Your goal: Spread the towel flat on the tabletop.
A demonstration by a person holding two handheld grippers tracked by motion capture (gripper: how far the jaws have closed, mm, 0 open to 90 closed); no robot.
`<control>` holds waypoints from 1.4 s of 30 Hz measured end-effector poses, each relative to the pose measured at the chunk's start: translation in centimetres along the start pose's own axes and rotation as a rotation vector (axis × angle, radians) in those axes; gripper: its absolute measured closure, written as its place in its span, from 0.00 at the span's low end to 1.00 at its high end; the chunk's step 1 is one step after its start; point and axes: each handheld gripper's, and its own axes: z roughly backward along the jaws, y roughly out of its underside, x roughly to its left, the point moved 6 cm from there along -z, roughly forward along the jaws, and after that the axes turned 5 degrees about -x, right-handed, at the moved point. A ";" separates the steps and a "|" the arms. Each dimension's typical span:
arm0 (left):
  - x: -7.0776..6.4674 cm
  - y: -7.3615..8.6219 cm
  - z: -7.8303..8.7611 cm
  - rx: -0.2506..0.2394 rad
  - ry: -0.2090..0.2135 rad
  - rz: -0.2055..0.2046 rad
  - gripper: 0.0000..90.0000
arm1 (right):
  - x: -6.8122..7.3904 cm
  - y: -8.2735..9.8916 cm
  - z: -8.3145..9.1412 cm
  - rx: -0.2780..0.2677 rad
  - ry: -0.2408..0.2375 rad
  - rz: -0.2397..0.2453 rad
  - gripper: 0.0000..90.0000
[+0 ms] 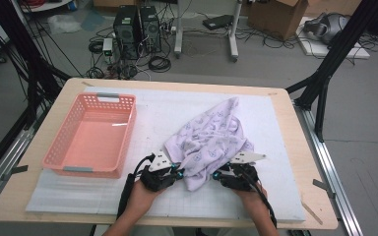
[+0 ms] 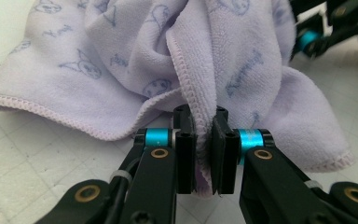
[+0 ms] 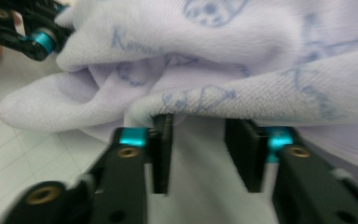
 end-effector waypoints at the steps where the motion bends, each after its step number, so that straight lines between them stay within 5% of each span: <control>1: 0.0 0.0 0.0 -0.002 0.001 0.002 0.91 | 0.2 0.0 -0.6 0.016 0.015 0.019 0.62; 3: 0.0 0.0 0.0 -0.001 0.001 0.002 0.91 | 0.4 -0.2 -1.5 0.049 0.057 0.062 0.65; 6: 0.0 0.0 0.0 -0.001 0.000 0.003 0.91 | 0.5 -0.7 -2.0 0.046 0.060 0.079 0.97; 8: 0.1 0.0 0.1 -0.003 -0.012 -0.006 0.91 | 0.3 -0.7 -2.0 0.045 0.047 0.073 0.98; 14: 0.3 -0.1 0.4 -0.025 -0.004 0.019 0.91 | -0.4 -0.4 1.1 -0.005 0.035 0.053 0.99; 21: -0.1 -0.2 0.4 -0.023 0.005 0.019 0.91 | -2.6 1.0 6.3 -0.012 0.119 0.038 0.99; 24: -0.5 -0.3 0.4 -0.030 0.030 0.021 0.91 | -3.1 1.5 8.2 0.006 0.153 0.035 0.99; 27: -1.4 -0.4 0.3 -0.030 0.104 0.034 0.90 | -3.2 2.1 9.6 0.072 0.170 0.046 0.99; 29: -1.8 -0.4 0.1 -0.019 0.129 0.035 0.82 | -3.2 2.4 10.5 0.103 0.174 0.046 0.99; 33: -1.8 -0.8 0.1 -0.034 0.099 0.037 0.62 | -3.5 2.6 12.1 0.122 0.208 0.064 0.98; 36: -1.4 -1.3 0.7 -0.070 0.087 0.054 0.59 | -3.7 2.2 12.8 0.074 0.212 0.057 0.91; 38: -1.2 -1.7 1.1 -0.101 0.089 0.072 0.58 | -4.2 1.9 13.4 0.008 0.237 0.001 0.77; 42: -1.2 -2.4 1.5 -0.148 0.095 0.089 0.56 | -5.3 2.2 14.0 -0.063 0.284 -0.077 0.77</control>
